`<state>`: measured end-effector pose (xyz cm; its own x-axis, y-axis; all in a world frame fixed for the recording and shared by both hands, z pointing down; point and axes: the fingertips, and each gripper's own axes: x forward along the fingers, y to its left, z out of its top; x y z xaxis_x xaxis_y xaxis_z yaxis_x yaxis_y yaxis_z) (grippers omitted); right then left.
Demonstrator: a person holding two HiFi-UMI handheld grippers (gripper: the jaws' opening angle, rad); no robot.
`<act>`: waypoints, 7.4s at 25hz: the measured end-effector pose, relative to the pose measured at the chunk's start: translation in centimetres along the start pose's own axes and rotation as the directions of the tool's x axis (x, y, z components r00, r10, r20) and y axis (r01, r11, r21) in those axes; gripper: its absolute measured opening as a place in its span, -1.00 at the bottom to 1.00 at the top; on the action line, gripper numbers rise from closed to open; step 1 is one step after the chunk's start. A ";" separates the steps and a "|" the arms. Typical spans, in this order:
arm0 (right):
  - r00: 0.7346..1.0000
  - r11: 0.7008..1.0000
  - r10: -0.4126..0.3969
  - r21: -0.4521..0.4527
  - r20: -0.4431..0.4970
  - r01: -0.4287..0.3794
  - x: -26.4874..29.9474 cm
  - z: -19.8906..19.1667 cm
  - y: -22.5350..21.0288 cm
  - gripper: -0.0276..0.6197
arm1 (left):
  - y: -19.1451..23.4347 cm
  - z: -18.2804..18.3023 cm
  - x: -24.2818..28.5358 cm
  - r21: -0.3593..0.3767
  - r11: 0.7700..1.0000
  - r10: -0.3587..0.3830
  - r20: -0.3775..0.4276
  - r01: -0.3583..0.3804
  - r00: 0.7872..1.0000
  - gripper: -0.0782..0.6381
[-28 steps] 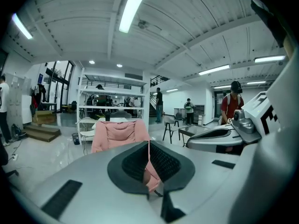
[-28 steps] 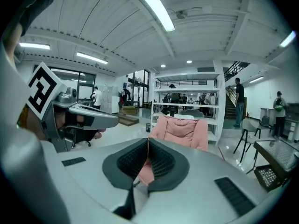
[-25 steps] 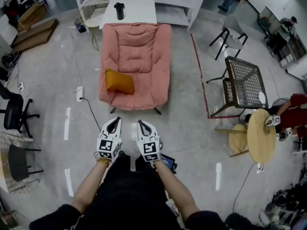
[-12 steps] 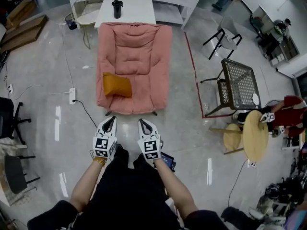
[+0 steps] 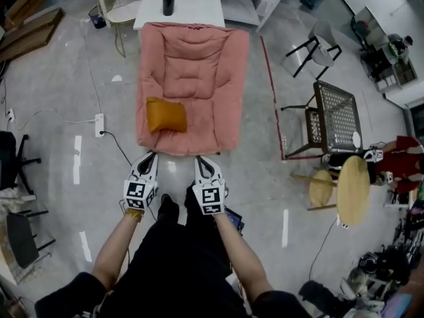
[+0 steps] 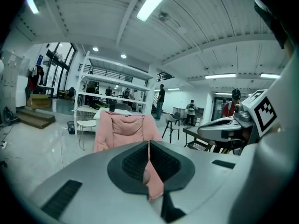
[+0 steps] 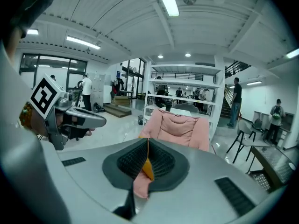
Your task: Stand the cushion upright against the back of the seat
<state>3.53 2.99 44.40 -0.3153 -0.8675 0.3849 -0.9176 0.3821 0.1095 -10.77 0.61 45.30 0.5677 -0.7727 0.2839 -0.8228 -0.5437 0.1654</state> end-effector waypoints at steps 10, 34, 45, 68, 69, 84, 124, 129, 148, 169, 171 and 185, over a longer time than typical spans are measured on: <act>0.995 0.994 0.098 0.057 0.007 -0.098 9.0 -0.4 -6.1 -0.86 | 1.7 -0.5 9.2 0.020 0.999 0.048 -0.115 -0.046 0.992 -0.73; 0.917 0.906 0.389 -0.142 -0.088 -0.398 27.4 -3.3 -5.3 -0.86 | 7.7 -3.2 17.1 -0.015 1.000 -0.013 -0.262 0.010 0.965 -0.73; 0.867 0.828 0.470 -0.256 -0.165 -0.498 35.3 -11.7 -3.5 -0.86 | 10.1 -9.7 20.5 0.002 0.996 -0.081 -0.341 0.087 0.937 -0.73; 0.870 0.608 0.365 -0.622 -0.332 -0.493 45.1 -26.9 1.2 0.04 | 12.6 -22.3 22.9 -0.126 0.991 -0.076 -0.299 0.040 0.951 -0.73; 0.871 0.611 0.362 -0.621 -0.333 -0.491 45.4 -26.9 1.5 0.04 | 12.9 -22.5 22.8 -0.131 0.991 -0.073 -0.301 0.034 0.951 -0.73; 0.844 0.617 0.375 -0.576 -0.384 -0.536 47.1 -27.4 2.6 -0.16 | 15.3 -24.5 21.9 -0.182 0.983 -0.024 -0.288 -0.030 0.957 -0.73; 0.970 0.993 0.059 -0.082 -0.236 -0.080 45.7 -20.4 -7.7 -0.64 | 16.3 -22.4 22.5 -0.140 0.990 -0.072 -0.272 0.034 0.960 -0.73; 0.978 0.999 -0.038 0.026 -0.205 0.044 47.4 -18.8 -10.9 -0.65 | 17.0 -21.9 22.8 -0.138 0.990 -0.072 -0.271 0.035 0.960 -0.73; 0.918 0.891 -0.373 0.224 -0.135 0.395 55.0 -15.2 -20.0 -0.67 | 20.5 -21.5 23.3 -0.164 0.986 -0.040 -0.282 -0.007 0.959 -0.73; 0.907 0.870 -0.390 0.259 -0.161 0.420 62.5 -16.5 -21.5 -0.67 | 24.8 -22.4 24.1 -0.194 0.979 -0.004 -0.300 -0.057 0.954 -0.73; 0.909 0.874 -0.381 0.256 -0.166 0.413 62.8 -16.7 -21.5 -0.66 | 24.9 -22.5 24.3 -0.195 0.979 -0.002 -0.300 -0.059 0.954 -0.73; 0.974 0.952 -0.200 0.216 -0.108 0.219 61.7 -16.4 -19.1 -0.30 | 23.4 -22.2 25.2 -0.193 0.981 -0.027 -0.296 -0.032 0.955 -0.73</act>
<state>5.56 -52.58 81.05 -0.0973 -0.8868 0.4517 -0.9945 0.1045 -0.0090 -16.27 -24.27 77.31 0.5563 -0.6263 0.5462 -0.8303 -0.4452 0.3353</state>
